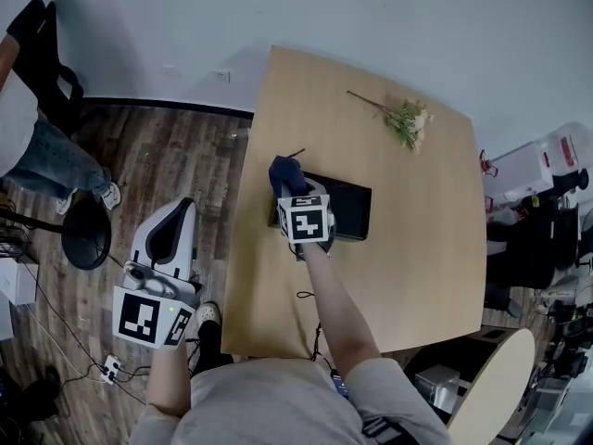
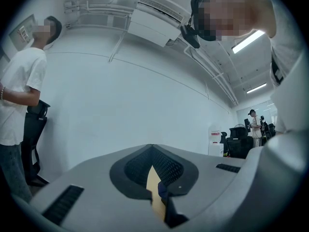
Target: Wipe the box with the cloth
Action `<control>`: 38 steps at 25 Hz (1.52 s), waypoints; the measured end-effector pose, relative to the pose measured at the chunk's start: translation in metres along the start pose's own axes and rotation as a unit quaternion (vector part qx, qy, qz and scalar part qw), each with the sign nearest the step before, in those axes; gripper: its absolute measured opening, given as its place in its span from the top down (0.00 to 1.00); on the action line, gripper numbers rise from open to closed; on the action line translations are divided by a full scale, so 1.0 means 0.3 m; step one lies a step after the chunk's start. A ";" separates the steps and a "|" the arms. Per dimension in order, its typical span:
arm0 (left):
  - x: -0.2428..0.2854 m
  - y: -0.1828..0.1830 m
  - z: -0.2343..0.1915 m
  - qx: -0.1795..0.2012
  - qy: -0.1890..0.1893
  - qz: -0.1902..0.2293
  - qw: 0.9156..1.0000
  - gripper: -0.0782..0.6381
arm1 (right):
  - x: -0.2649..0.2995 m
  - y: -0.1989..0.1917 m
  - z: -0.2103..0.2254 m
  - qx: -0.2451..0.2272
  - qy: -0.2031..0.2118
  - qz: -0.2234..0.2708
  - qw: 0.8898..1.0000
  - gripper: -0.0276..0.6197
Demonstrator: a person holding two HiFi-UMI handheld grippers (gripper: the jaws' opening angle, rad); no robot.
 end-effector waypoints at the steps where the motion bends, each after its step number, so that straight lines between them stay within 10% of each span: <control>1: 0.000 0.000 0.000 0.000 0.001 0.000 1.000 0.88 | 0.009 0.001 -0.003 -0.008 -0.001 -0.008 1.000 0.83; 38: 0.096 -0.045 0.207 0.002 -0.049 -0.006 0.999 0.88 | -0.227 -0.338 0.415 0.024 -0.134 -0.086 0.987 0.86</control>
Point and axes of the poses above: the fingertips, and each gripper's own axes: x forward along the fingers, z to its right, y out of its top, the point moved 7 cm from there along -x, backward along the fingers, and after that the axes turned 15 degrees about -x, right-handed, at the moved point
